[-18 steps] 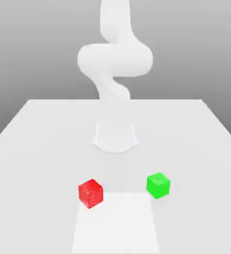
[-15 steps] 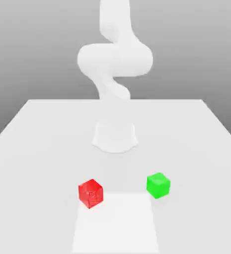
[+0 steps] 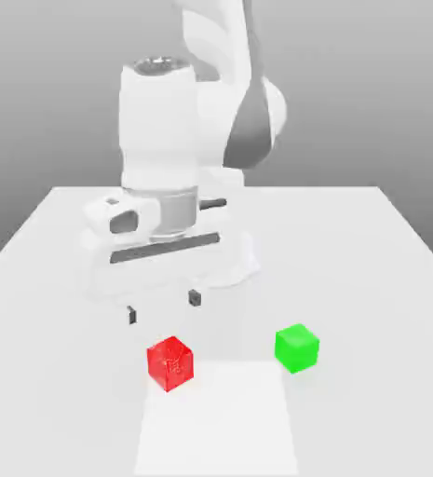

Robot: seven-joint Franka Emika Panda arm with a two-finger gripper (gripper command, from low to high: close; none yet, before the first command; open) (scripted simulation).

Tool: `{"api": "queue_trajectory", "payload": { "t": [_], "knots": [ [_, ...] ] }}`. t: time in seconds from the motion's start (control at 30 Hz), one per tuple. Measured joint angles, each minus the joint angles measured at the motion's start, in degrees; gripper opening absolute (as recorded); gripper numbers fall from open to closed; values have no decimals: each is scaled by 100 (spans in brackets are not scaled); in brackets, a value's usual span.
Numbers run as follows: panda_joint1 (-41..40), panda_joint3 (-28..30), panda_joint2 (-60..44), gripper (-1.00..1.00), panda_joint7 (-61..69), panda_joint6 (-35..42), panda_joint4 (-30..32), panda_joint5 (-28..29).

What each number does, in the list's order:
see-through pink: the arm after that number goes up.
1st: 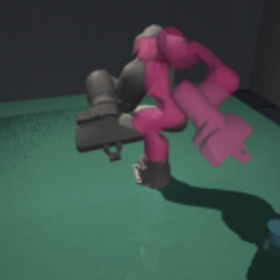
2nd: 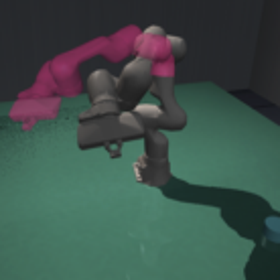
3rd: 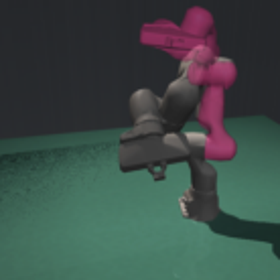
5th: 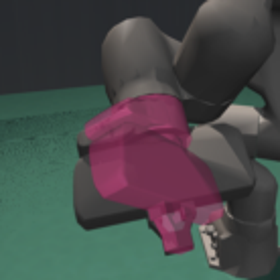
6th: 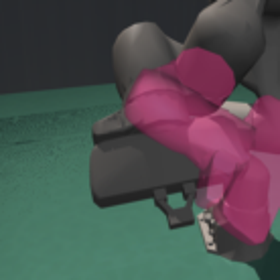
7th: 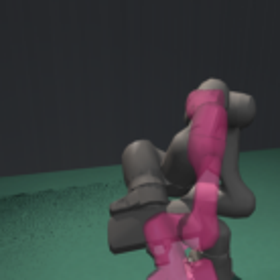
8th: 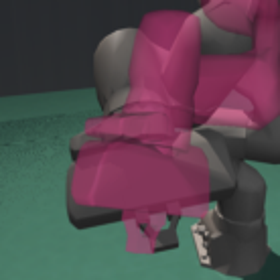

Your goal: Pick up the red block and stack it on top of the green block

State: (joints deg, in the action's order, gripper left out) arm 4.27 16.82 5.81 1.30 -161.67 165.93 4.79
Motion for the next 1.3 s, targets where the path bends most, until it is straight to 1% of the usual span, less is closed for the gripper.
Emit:
{"api": "queue_trajectory", "payload": {
  "t": [0.07,0.13,0.2,0.23,0.27,0.43,0.47,0.5,0.6,0.7,0.77,0.9,1.17,1.23,1.3],
  "knots": [
    [61,-38,-457,0,381,-371,30,-380],
    [-14,-256,-894,0,793,-725,-11,-921],
    [-309,-671,-1318,0,1181,-1071,-76,-1453],
    [-536,-938,-1523,0,1312,-1244,-109,-1625],
    [-680,-1103,-1652,-100,1384,-1353,-130,-1719],
    [-683,-1104,-1651,-100,1376,-1338,-130,-1712],
    [-758,-1189,-1715,-100,1410,-1396,-140,-1755],
    [-700,-1116,-1644,-100,1365,-1337,-127,-1696],
    [-500,-752,-1136,-100,910,-921,-40,-1071],
    [-663,-706,-518,-100,486,-407,52,-472],
    [-665,-782,-131,-100,297,-85,114,-283],
    [-184,-1300,367,-100,-229,255,271,-415],
    [1142,-2405,1244,-100,-1261,804,596,-1032],
    [1288,-2556,1144,-100,-1403,671,627,-1089],
    [1281,-2624,809,-100,-1472,340,623,-1053]
  ]
}}
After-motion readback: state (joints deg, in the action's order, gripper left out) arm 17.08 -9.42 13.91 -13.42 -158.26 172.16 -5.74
